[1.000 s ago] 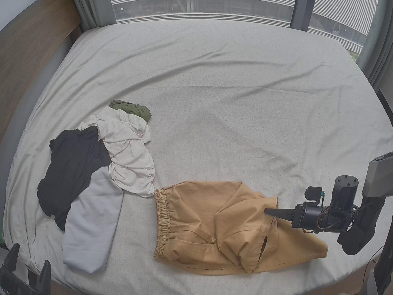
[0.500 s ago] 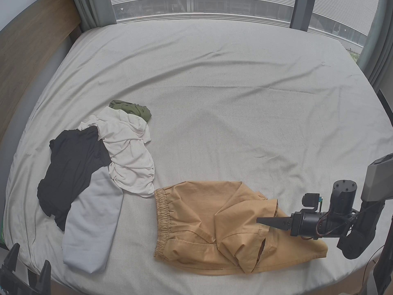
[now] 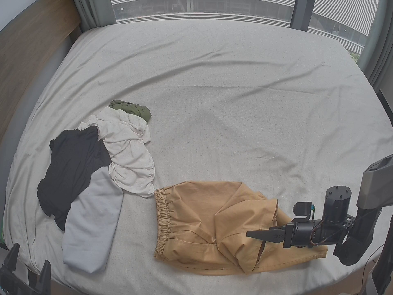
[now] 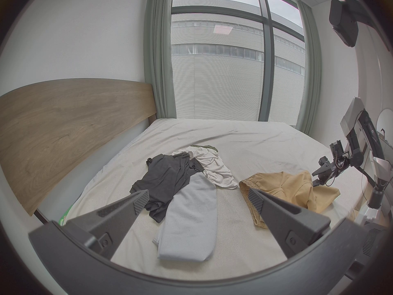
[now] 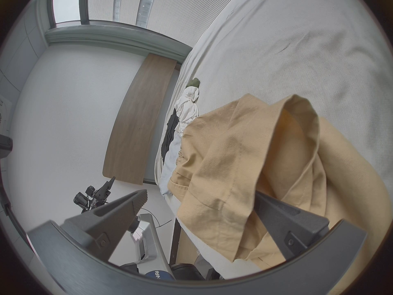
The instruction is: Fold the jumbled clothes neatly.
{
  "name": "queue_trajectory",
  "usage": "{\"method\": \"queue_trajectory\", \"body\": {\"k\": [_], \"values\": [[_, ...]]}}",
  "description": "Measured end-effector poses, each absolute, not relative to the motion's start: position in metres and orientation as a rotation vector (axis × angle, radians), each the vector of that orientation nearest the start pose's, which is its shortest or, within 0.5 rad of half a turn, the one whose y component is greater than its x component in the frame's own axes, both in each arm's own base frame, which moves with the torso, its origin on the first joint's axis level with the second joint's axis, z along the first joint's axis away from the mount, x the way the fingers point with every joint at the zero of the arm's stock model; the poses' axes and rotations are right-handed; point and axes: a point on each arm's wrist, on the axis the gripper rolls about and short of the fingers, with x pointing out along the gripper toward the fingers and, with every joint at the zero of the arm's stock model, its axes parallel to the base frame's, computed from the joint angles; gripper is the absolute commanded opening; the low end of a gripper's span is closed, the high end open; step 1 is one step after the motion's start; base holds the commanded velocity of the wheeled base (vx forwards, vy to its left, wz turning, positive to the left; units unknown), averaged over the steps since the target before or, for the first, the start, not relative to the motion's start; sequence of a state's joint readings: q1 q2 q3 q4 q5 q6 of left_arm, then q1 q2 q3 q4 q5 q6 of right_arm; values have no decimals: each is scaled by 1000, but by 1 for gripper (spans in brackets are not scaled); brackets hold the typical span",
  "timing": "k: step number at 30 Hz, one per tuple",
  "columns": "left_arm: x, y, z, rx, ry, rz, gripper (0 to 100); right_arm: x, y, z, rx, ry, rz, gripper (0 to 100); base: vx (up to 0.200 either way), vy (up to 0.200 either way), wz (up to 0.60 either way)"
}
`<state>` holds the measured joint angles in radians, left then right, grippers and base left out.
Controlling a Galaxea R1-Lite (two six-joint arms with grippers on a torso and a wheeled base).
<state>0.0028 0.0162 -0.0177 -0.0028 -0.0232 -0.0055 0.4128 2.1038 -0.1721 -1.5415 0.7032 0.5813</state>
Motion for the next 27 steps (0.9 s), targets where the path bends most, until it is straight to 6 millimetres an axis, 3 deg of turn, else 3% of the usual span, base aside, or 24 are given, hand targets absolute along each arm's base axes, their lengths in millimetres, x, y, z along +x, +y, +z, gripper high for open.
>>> {"method": "queue_trajectory", "body": {"k": [27], "values": [[-23,-1,81,-6,-4,-20,100,204,137,41,530,726,1070,100,0,0,0]]}}
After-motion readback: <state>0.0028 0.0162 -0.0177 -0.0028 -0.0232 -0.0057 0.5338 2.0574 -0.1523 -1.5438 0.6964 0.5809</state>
